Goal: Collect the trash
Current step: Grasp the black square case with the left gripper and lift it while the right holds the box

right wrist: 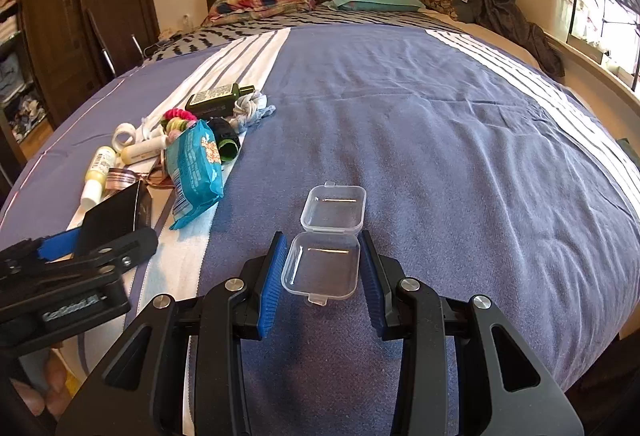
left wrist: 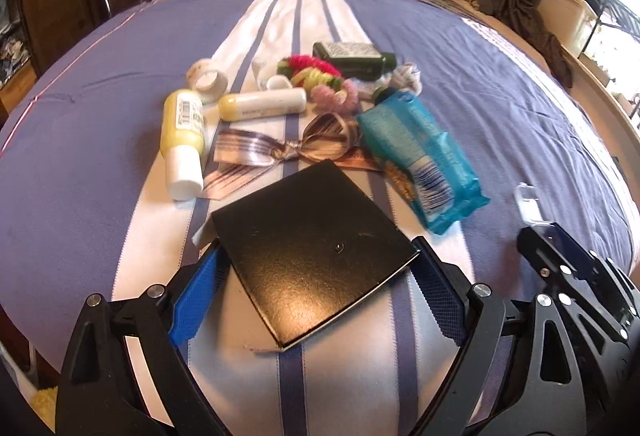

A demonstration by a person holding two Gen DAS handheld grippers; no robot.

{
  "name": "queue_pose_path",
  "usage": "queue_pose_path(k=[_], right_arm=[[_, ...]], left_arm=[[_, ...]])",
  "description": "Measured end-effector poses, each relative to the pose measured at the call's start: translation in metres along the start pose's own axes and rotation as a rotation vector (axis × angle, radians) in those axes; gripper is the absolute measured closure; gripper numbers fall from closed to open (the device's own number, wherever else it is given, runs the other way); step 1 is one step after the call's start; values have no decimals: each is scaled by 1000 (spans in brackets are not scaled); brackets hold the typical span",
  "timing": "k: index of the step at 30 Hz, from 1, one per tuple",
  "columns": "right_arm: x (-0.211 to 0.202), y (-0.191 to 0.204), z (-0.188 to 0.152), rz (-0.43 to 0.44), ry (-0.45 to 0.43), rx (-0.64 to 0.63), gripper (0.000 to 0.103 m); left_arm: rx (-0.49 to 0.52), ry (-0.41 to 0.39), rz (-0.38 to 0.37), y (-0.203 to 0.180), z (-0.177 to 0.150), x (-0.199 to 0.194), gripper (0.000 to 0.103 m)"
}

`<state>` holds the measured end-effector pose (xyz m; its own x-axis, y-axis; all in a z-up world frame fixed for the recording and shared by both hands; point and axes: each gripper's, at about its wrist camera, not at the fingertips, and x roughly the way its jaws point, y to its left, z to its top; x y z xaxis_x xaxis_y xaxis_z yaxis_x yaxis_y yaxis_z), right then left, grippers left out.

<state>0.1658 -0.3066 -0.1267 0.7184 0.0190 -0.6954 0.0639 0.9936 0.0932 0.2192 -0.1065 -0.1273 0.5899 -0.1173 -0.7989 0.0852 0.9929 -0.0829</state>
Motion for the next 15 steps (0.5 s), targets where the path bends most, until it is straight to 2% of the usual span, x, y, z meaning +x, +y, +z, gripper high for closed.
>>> queue_pose_path(k=[6,10,15], right_arm=[[0,-1,0,-2,-4,-2,66],[-4,-1,-3,-9,-12,2,66],[-17,4,-9,-23,-24,-11,66]], left_arm=[[8,-17,8,0,2,4,18],[15,-21,0,4,0,-1,23],[19,-28,-6,16,-13,-15,27]])
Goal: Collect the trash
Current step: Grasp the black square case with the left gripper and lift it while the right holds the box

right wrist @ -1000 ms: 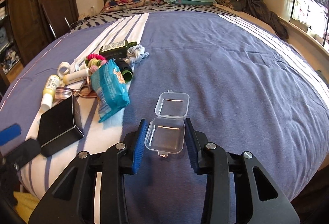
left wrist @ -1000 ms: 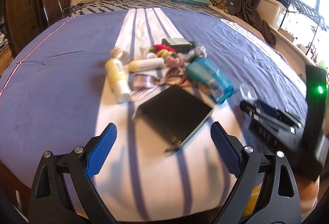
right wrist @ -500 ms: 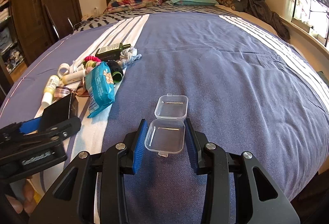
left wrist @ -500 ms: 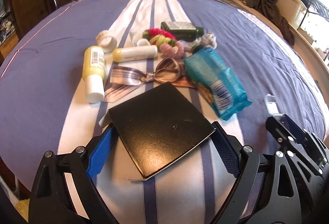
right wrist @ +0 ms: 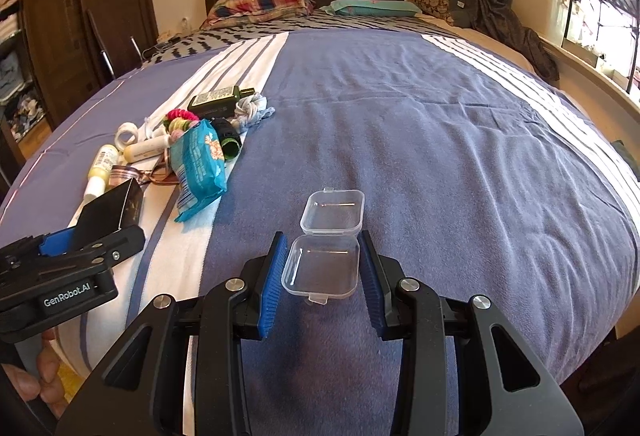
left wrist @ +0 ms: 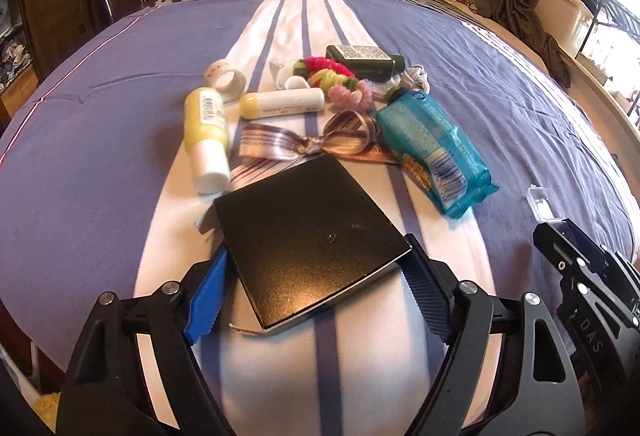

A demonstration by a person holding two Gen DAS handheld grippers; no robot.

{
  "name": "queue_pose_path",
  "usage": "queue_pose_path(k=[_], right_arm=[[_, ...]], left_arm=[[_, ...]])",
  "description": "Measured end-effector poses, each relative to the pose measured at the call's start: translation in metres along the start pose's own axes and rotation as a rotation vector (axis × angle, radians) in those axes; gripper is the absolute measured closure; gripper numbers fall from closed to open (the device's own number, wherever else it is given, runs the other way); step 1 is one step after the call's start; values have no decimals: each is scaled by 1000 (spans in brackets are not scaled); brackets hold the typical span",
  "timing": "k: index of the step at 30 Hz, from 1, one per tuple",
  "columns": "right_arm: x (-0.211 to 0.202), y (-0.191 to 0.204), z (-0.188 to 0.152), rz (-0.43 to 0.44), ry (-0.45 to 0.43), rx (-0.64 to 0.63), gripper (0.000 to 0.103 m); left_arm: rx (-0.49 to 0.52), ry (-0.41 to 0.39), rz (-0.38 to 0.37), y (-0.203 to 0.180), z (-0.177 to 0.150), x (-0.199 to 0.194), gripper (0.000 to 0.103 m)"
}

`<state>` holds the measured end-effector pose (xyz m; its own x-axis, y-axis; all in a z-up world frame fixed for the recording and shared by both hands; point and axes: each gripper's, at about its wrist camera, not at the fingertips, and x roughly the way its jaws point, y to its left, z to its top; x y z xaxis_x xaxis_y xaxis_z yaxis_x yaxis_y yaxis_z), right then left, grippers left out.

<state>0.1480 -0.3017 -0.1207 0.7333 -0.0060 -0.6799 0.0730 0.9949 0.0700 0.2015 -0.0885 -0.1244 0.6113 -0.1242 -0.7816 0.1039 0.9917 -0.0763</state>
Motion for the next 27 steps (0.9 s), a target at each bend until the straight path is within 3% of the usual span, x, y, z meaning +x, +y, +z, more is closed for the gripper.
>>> queue_pose_path(k=[10,27], right_arm=[[-39,16,-24,13,-25,-21,67],[-137,40,-50,30,-170,-59,69]], left_arm=[[46,-46,-46,21,-38,-39,28],[87,-248,-72,35,-80,-155,28]])
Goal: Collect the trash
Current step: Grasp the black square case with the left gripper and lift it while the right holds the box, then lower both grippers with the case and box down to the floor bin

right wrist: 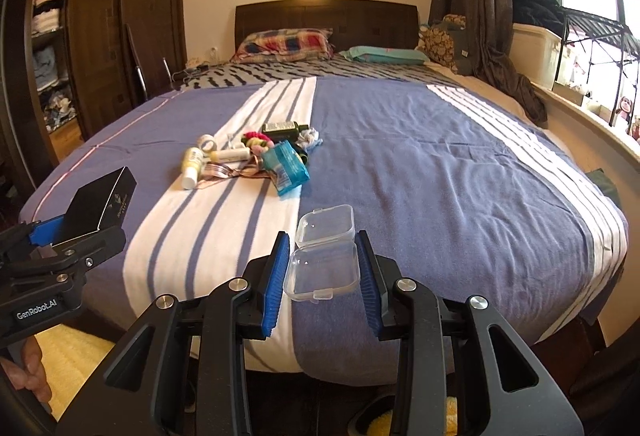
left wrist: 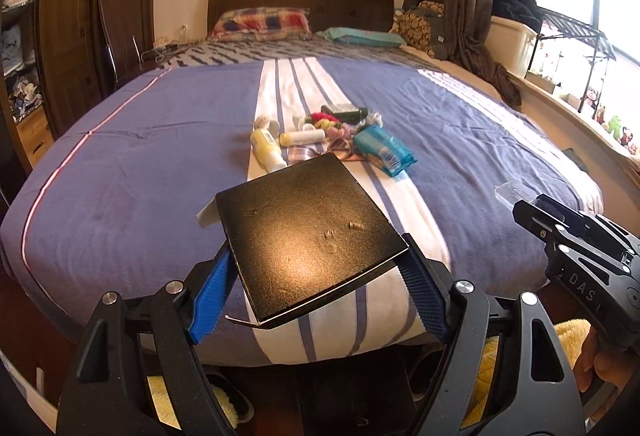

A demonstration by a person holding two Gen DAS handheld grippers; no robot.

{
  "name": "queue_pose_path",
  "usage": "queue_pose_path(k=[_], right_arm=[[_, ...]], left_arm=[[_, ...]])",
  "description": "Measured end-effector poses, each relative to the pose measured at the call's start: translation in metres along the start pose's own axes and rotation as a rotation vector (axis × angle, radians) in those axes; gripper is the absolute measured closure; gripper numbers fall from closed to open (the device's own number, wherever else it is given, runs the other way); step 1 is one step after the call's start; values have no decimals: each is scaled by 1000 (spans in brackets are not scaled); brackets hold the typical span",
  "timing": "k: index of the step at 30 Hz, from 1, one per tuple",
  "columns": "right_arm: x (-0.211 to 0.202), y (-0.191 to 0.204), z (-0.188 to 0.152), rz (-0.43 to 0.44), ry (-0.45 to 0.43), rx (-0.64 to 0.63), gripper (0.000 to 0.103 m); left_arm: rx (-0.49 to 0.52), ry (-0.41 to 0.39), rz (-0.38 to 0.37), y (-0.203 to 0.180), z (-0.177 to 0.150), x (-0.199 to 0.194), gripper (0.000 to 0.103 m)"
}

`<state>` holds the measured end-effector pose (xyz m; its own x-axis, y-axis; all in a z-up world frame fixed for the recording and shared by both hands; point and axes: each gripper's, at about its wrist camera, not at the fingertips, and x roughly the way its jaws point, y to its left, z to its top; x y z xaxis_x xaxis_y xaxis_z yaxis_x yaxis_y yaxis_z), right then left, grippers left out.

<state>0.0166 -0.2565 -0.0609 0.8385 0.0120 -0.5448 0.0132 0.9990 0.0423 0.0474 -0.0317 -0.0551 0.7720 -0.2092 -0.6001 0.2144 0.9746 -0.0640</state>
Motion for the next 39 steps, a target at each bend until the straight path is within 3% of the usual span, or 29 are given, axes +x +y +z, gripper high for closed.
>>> queue_pose_path(k=[6,12,22,39], right_arm=[[-27,7,-11,45,-17,-9,69],[-36,13,-32,77,19,-34,69],[-5,17,-86,142,221,-25,69],[69,20,-160,166,508,24,69]], left_arm=[[17,-45,-6,-3,-12,-35,28],[24,-20,-22,1,-39,-46,28],[15,140,-57,13,-96,-13,28],[31,450,-148,6,-179,78,28]])
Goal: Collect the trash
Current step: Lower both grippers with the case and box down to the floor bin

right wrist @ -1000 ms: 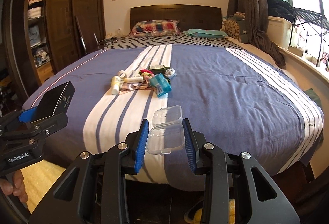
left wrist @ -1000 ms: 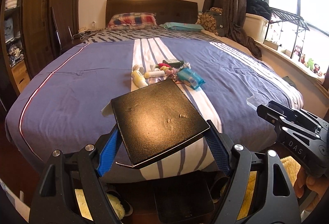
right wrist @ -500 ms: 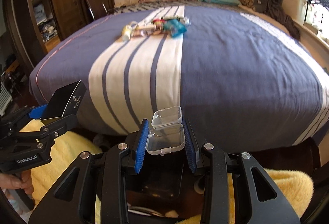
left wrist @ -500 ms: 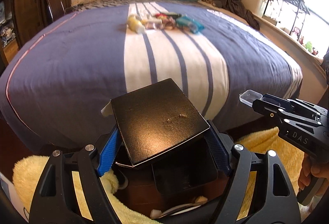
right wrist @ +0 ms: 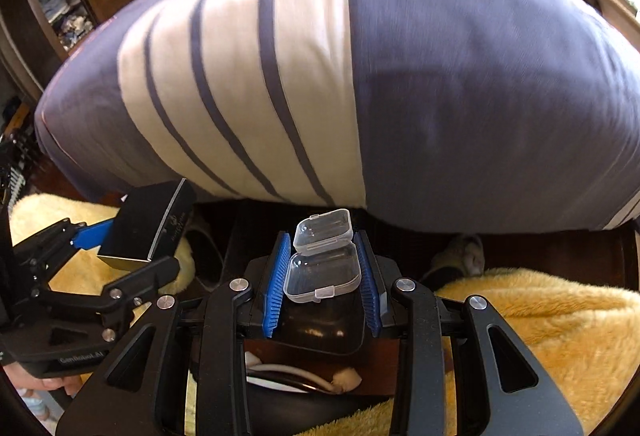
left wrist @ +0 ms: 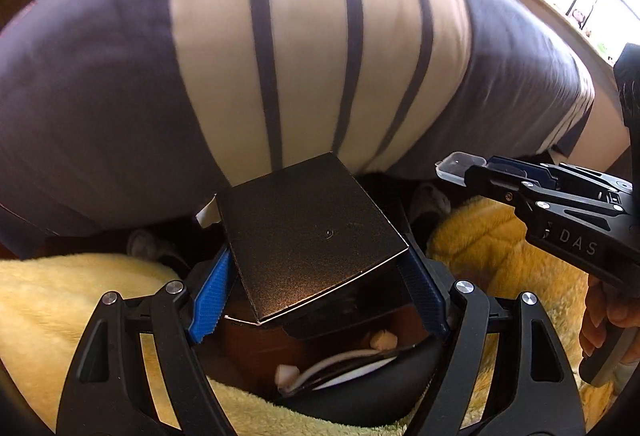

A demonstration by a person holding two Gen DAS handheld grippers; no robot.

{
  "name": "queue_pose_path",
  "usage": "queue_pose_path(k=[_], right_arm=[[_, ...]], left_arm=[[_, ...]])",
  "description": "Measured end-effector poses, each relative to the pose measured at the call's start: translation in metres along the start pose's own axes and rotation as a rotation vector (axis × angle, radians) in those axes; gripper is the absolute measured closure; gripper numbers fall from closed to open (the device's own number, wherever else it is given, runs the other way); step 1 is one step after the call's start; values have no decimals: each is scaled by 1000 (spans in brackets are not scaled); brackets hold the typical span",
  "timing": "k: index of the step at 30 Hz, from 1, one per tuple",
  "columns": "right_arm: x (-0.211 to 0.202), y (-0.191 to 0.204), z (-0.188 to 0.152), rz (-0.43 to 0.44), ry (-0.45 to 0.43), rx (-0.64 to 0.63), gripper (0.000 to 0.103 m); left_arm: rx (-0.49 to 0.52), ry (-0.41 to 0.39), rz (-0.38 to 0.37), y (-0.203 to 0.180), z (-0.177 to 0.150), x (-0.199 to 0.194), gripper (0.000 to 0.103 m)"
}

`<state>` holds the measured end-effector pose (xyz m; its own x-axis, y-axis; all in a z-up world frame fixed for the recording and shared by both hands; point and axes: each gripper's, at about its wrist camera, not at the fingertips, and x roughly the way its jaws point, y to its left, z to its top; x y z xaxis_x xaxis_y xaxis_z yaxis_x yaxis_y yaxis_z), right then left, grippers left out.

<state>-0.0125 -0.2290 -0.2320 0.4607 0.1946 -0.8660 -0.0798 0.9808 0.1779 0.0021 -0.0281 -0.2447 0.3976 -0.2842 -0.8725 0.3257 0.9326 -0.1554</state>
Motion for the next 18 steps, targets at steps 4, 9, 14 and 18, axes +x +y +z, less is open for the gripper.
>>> queue_pose_path(k=[4,9,14,18], right_arm=[[26,-5,-5,34,78,39,69],[50,-3,-3,36,130,49,69],[64,-5,-1,35,168,58,69],[66,-7,6,42,179,63,69]], left_arm=[[-5,92,-28,3,-3,27,28],[-8,190,-51,5,-5,56,28],[-17,232,-52,12,-1,72,28],[-13,252,-57,10,1,82,28]])
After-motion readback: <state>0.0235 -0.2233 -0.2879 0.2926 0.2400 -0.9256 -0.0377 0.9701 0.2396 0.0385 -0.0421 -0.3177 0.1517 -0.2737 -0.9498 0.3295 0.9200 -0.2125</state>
